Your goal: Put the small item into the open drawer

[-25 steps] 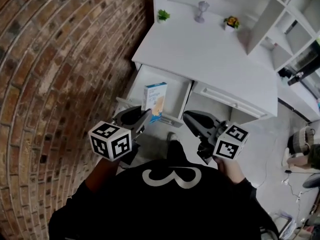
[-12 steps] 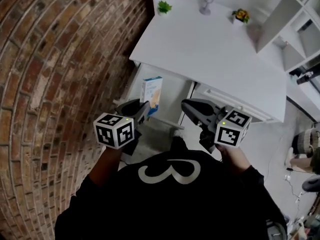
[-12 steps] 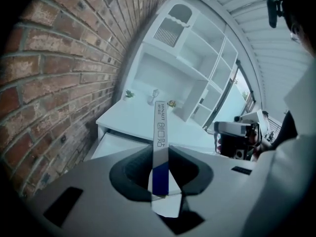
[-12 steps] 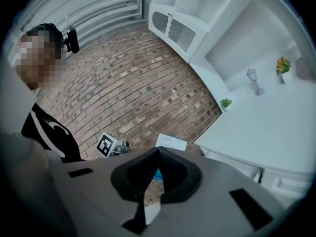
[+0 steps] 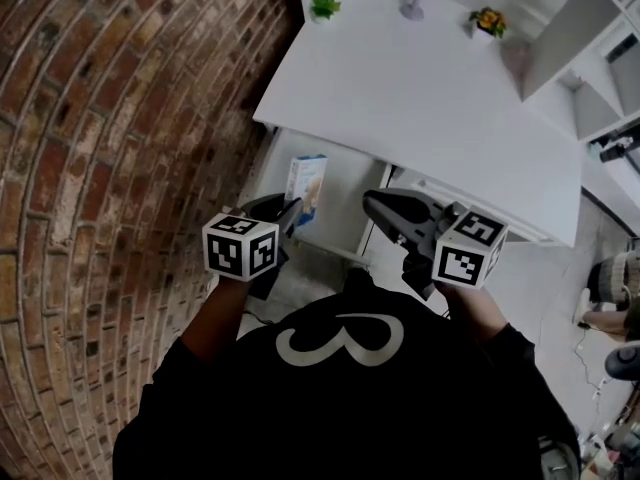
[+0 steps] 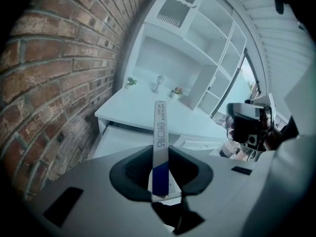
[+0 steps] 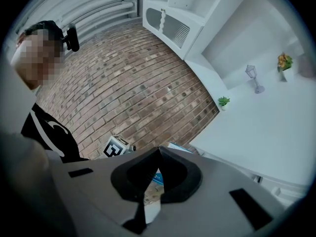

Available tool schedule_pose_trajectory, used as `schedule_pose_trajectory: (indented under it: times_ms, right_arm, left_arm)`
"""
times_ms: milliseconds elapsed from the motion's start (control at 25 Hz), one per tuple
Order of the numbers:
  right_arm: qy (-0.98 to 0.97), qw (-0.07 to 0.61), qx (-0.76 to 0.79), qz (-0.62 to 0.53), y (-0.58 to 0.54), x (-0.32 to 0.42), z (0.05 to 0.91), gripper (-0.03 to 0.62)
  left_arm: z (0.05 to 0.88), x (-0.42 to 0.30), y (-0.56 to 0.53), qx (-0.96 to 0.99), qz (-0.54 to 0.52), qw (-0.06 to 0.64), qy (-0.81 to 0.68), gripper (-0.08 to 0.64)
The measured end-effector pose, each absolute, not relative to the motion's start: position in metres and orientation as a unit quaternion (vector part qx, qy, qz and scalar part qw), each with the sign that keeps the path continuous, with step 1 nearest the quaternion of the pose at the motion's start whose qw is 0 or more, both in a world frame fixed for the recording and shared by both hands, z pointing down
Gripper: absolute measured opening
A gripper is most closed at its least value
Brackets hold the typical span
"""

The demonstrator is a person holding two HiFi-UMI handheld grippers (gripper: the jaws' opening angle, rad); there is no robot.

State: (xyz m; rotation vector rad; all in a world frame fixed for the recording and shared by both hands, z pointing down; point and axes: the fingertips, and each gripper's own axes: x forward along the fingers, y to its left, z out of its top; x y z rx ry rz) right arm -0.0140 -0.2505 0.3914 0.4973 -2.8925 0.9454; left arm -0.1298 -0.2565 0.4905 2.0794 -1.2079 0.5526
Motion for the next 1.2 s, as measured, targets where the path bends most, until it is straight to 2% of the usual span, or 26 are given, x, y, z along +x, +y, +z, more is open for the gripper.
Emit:
schedule_pose_trajectory:
  times_ms: [1200]
  right_arm:
    - [-0.900, 0.031, 0.254, 0.354, -0.299, 0.053, 0.441, 0.011]
  left_arm:
    - [0.669, -0.132, -0.333, 0.726, 0.437, 0.340, -0.409, 0.094]
